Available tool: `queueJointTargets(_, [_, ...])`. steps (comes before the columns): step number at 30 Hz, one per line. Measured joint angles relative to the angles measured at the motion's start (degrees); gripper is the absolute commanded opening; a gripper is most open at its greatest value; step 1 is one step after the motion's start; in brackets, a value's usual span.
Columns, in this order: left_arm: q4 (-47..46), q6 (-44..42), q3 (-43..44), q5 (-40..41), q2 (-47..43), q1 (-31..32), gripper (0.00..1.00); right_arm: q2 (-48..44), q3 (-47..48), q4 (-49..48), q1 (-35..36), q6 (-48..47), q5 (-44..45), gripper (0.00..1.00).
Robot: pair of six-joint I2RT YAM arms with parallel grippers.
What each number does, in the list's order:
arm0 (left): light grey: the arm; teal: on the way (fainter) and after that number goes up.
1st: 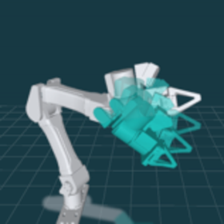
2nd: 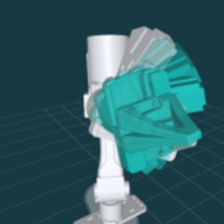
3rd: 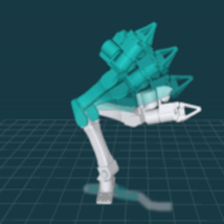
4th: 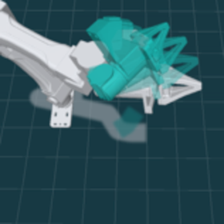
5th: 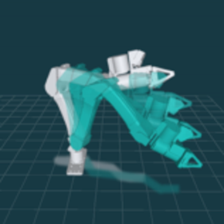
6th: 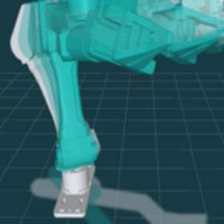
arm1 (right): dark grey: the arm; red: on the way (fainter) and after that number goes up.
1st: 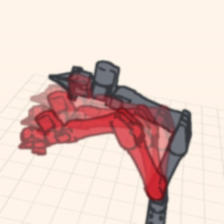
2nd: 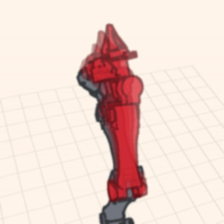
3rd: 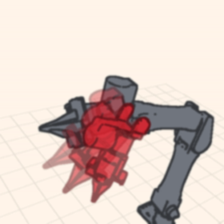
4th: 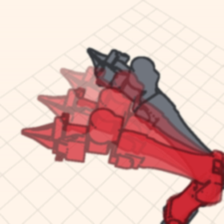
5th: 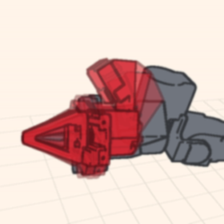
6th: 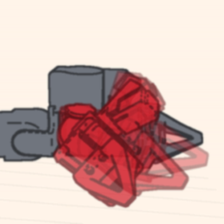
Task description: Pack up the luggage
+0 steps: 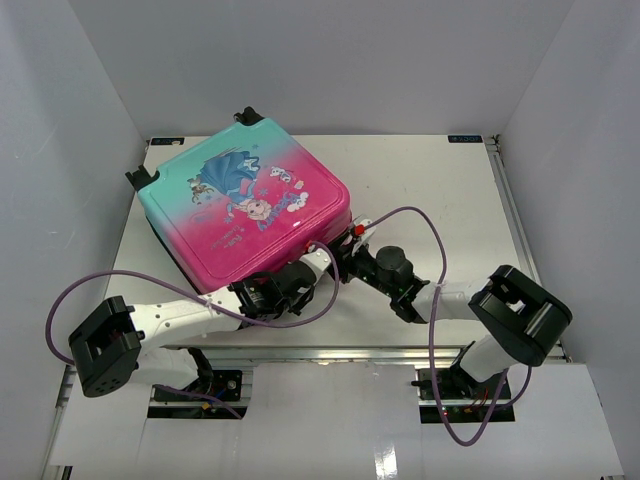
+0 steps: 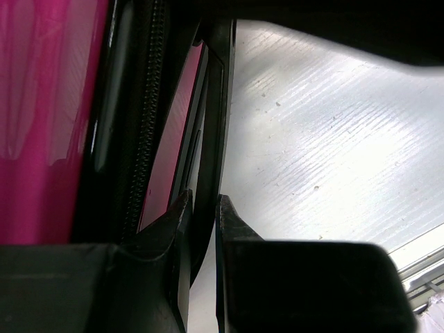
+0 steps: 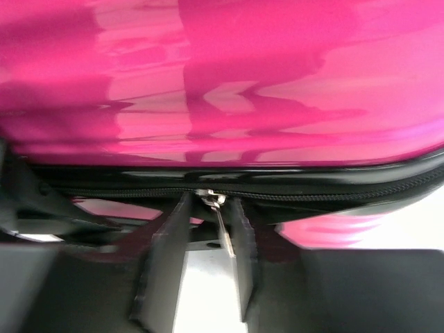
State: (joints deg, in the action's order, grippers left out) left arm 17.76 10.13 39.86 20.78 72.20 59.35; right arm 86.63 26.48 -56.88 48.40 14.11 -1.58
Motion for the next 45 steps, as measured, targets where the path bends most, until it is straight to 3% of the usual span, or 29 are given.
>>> queueJointTargets(3, [0.0,0.0,0.0,0.0,0.0,0.0,0.00,0.0,0.0,0.1,0.0,-0.3,0.7,0.26])
queueJointTargets(6, [0.0,0.0,0.0,0.0,0.0,0.0,0.00,0.0,0.0,0.2,0.0,-0.6,1.0,0.12])
queueJointTargets(8, [0.0,0.0,0.0,0.0,-0.1,0.0,0.00,0.3,0.0,0.3,0.1,-0.6,0.9,0.08])
queueJointTargets(18, [0.6,1.5,-0.1,0.8,-0.7,0.0,0.00,-3.2,0.3,6.2,0.3,-1.0,5.9,0.08])
queueJointTargets(30, [1.7,3.8,-0.2,1.6,-2.6,0.0,0.00,-6.3,3.4,14.2,-10.0,-3.2,4.8,0.08])
queueJointTargets(45, [-0.2,4.7,-2.0,1.5,-4.5,0.0,0.00,7.0,17.1,16.5,-19.8,-6.8,-5.6,0.08])
